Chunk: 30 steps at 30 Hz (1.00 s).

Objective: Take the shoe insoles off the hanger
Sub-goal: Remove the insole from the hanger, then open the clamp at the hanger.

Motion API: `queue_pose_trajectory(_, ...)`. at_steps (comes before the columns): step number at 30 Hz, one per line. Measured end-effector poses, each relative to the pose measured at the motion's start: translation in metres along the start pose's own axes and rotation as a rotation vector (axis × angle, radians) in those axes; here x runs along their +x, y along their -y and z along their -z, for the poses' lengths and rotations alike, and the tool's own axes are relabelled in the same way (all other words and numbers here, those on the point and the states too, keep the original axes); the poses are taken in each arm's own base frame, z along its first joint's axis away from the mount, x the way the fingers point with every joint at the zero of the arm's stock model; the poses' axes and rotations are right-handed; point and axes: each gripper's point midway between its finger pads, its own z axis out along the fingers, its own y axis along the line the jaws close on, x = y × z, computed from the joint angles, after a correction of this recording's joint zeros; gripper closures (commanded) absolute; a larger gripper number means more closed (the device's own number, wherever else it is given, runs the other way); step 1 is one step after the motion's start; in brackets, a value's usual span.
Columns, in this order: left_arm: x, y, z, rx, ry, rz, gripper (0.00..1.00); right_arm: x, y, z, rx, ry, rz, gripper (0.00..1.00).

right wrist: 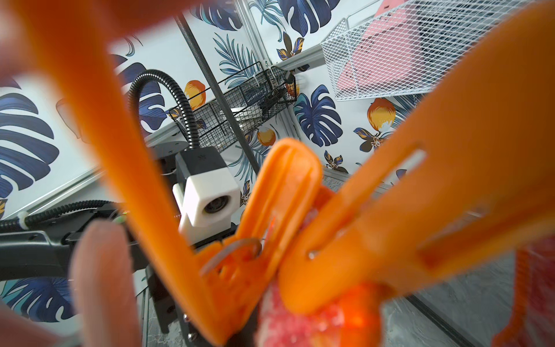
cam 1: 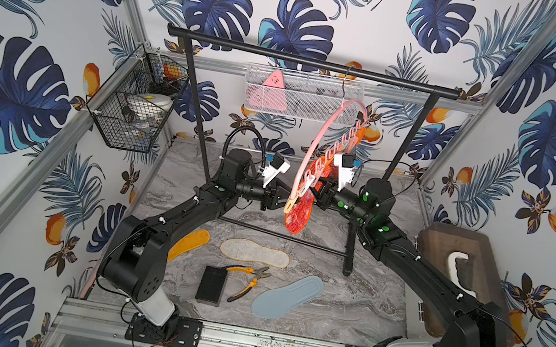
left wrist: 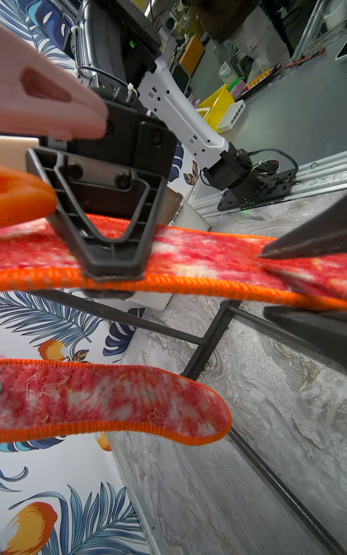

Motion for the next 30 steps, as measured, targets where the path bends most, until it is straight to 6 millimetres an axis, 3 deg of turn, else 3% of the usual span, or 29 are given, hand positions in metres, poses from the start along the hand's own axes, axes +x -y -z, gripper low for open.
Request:
queue_pose_trajectory(5,0.004,0.004,0.0,0.022,-0.018,-0.006,0.8,0.002,0.0,0.002,0.004,-0.001,-0.001,0.97)
queue_pose_trajectory(12,0.007,0.008,0.0,0.046,-0.03,-0.019,1.0,0.002,-0.002,0.006,0.004,0.004,0.009,0.95)
queue_pose_trajectory(16,0.008,0.011,0.0,0.057,-0.035,-0.017,1.0,0.001,-0.002,0.009,0.006,0.007,0.013,0.79)
queue_pose_trajectory(23,0.01,0.018,0.003,0.073,-0.067,-0.035,1.0,0.004,0.004,0.018,0.037,0.015,0.026,0.73)
queue_pose_trajectory(30,0.016,0.025,0.006,0.078,-0.103,-0.06,1.0,-0.001,0.028,0.033,0.082,0.035,0.0,0.65)
